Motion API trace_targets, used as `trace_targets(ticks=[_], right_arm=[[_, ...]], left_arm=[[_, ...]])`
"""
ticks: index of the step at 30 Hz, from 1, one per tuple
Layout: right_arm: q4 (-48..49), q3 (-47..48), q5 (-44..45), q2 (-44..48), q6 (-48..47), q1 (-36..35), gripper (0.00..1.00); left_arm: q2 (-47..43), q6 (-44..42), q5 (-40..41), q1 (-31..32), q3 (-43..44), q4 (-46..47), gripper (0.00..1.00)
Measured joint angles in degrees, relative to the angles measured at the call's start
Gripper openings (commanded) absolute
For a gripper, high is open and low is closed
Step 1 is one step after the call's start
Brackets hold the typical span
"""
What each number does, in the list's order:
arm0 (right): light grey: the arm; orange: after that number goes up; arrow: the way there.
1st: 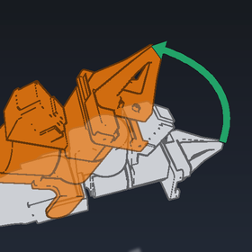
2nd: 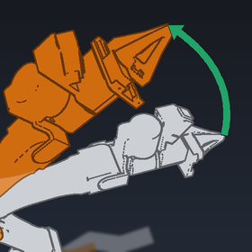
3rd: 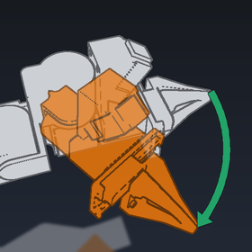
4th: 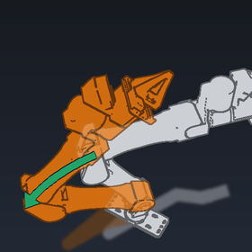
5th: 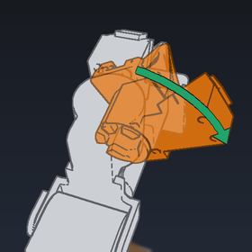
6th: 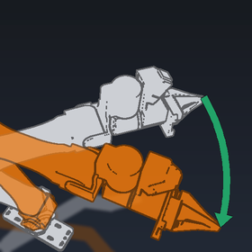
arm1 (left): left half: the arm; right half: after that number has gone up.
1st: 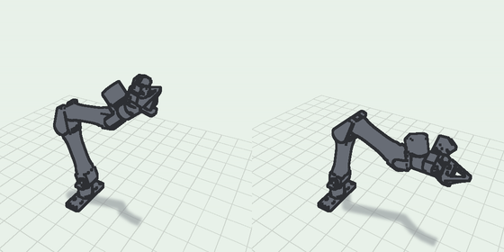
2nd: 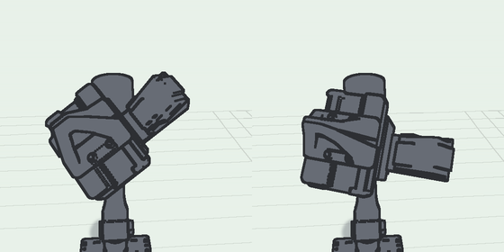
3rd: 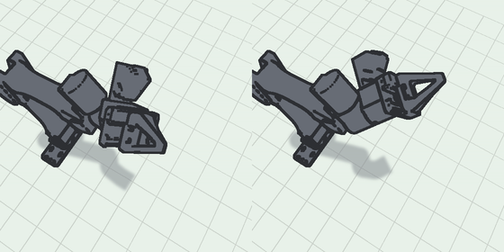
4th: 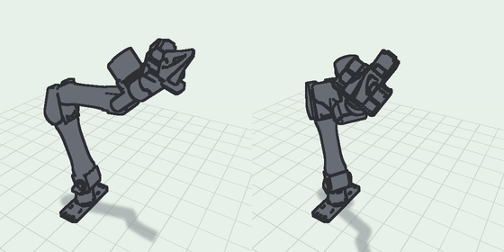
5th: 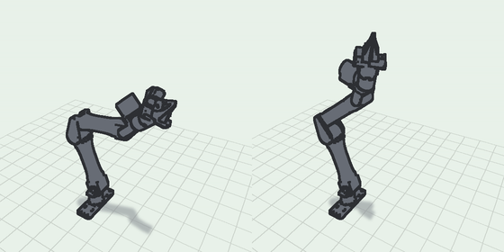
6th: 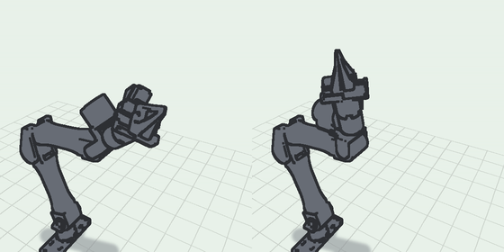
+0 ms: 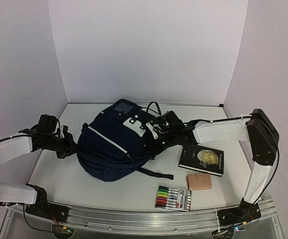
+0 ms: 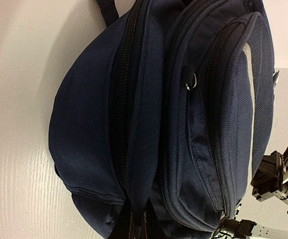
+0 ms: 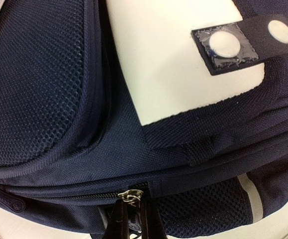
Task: Pack the student bag
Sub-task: Adjust the student bag at the center of the board.
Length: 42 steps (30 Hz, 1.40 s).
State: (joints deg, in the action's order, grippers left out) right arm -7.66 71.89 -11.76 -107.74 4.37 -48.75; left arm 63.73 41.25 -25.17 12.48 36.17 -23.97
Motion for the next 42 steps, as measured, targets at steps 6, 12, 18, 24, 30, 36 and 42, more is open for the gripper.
trace_targets(ticks=[6, 12, 18, 24, 30, 36, 42], right_arm=[[-1.2, 0.0, -8.0, 0.0, 7.1, -0.2, 0.0], [-1.4, 0.0, -12.0, 0.0, 13.1, -2.8, 0.0], [-0.9, 0.3, -13.6, 0.0, 17.7, -6.2, 0.0], [2.2, 0.8, -14.7, 0.0, 24.2, -9.2, 0.0], [5.6, 1.9, -14.9, -1.3, 31.7, -11.8, 0.0], [7.2, 4.0, -14.3, -4.4, 35.2, -13.9, 0.0], [7.9, 5.4, -10.4, -5.8, 37.7, -16.4, 0.0]], left_arm=[[-2.8, 2.6, 1.1, 0.0, -2.8, 2.6, 0.0], [-3.5, 5.4, 1.4, 0.0, -4.8, 5.8, 0.0], [-3.8, 6.6, 2.3, 0.0, -4.9, 6.7, 0.0], [-3.8, 7.0, 3.9, 0.1, -4.9, 8.0, 0.0], [-2.6, 7.1, 7.3, 1.5, -4.9, 9.9, 0.0], [-2.2, 7.1, 11.3, 2.9, -4.9, 11.0, 0.0], [-2.1, 7.3, 13.2, 3.8, -4.7, 11.5, 0.0]])
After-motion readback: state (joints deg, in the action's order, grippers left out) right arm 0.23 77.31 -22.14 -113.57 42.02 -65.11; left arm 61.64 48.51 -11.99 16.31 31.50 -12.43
